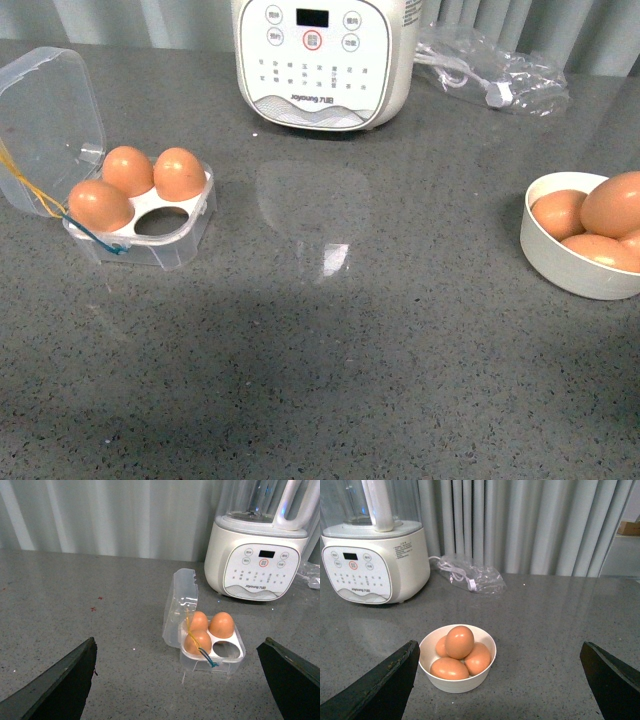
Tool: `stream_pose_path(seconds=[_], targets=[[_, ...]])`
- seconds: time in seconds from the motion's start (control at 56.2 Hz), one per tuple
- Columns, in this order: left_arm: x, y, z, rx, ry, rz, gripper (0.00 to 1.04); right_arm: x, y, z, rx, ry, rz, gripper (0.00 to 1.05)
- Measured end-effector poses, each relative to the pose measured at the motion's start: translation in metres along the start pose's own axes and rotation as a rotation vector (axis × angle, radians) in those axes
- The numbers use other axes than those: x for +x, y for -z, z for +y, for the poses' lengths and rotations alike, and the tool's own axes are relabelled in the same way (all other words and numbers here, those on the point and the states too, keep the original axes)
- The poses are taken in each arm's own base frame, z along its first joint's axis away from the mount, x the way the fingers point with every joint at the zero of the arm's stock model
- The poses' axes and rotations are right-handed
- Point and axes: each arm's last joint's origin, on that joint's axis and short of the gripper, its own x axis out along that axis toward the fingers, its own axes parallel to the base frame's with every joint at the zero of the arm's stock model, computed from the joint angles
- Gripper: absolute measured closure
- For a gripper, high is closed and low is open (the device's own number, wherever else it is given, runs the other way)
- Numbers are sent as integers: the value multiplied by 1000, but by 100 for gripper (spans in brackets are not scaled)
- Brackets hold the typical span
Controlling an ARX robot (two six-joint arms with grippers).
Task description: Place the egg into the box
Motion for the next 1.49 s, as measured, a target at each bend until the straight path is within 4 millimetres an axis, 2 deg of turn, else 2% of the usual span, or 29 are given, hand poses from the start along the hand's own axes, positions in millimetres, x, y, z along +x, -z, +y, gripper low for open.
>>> stream_pose_path(seconds=[0.142, 0.213, 0.285, 0.462, 0.782, 0.925, 0.978, 1.103, 1.227, 1.494], targets=[[0, 0, 0, 0, 0, 0, 7, 0, 0, 0, 0, 0, 0, 7], [0, 0, 0, 0, 0, 0, 7, 2, 2, 0, -146, 99, 62, 7], [0, 0, 0, 0, 0, 0, 7, 7, 1, 1, -218, 88, 113, 7], [0, 0, 0, 0, 0, 0, 7, 30, -19, 5, -230, 17, 244, 7], [0, 0, 0, 0, 0, 0, 7, 107, -49, 5, -118, -70, 646, 7], [0, 0, 0, 0, 0, 0, 7, 162, -60, 7, -77, -100, 760, 7], [0, 0, 0, 0, 0, 0, 7, 177, -58, 9, -58, -110, 800, 7], [0, 0, 0, 0, 0, 0, 7, 197, -51, 14, -54, -106, 857, 7], [0, 0, 0, 0, 0, 0, 7, 208, -42, 20, -50, -113, 913, 7], [0, 0, 0, 0, 0, 0, 7, 220, -24, 27, -31, -107, 973, 7]])
